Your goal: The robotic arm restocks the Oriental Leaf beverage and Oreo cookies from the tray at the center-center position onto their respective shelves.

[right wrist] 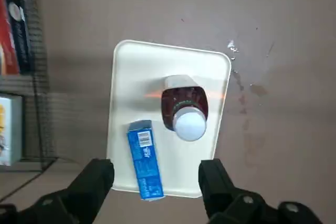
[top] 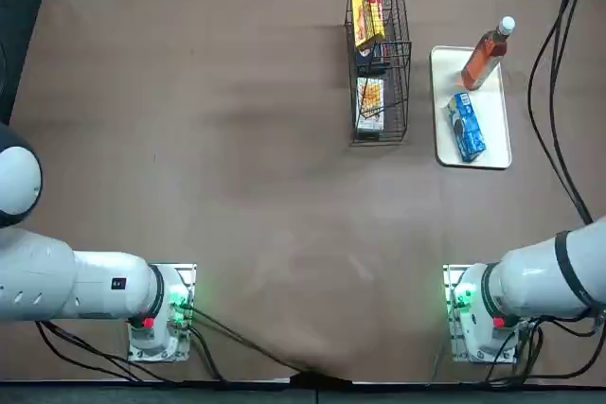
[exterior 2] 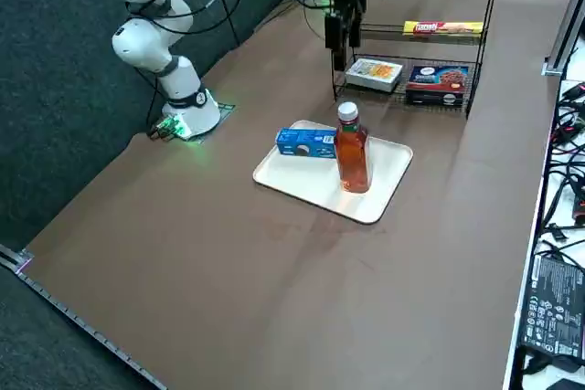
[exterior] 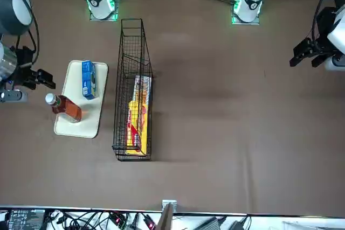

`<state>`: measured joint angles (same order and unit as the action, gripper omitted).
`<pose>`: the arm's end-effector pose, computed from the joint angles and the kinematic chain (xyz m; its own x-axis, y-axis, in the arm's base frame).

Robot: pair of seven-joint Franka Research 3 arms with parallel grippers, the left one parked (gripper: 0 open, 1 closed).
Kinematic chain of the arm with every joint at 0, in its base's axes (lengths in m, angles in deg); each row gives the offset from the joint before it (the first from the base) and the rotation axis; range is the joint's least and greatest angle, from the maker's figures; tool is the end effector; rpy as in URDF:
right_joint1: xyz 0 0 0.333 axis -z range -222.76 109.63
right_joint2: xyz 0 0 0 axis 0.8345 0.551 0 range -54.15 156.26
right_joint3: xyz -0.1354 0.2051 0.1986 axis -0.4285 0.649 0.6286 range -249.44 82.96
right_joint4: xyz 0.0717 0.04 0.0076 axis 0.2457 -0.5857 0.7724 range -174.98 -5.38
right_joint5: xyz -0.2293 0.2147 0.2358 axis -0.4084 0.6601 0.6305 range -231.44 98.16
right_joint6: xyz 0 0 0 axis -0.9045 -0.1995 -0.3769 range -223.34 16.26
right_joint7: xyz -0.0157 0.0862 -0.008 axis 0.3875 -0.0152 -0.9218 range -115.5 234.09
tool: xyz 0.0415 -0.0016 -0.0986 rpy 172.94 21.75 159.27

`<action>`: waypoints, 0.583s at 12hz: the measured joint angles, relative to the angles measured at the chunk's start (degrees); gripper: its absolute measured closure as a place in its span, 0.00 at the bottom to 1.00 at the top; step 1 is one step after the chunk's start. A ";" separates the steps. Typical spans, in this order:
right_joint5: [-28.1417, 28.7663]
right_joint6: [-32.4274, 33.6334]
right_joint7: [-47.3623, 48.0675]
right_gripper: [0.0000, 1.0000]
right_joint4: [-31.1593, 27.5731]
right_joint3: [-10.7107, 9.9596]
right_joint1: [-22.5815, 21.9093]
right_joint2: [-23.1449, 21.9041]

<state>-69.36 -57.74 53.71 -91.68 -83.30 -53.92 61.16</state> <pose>0.6089 -0.0332 0.5102 0.9957 0.0578 -0.0725 0.0608 -0.9974 0.0397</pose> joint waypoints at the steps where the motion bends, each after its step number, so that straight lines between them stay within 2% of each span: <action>1: -0.25 -0.28 -1.05 0.00 0.00 -0.01 0.41 0.71; 7: -0.29 -2.16 -3.49 0.00 -0.02 -0.03 2.46 3.87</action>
<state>-69.65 -59.90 50.22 -91.70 -83.33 -51.46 65.03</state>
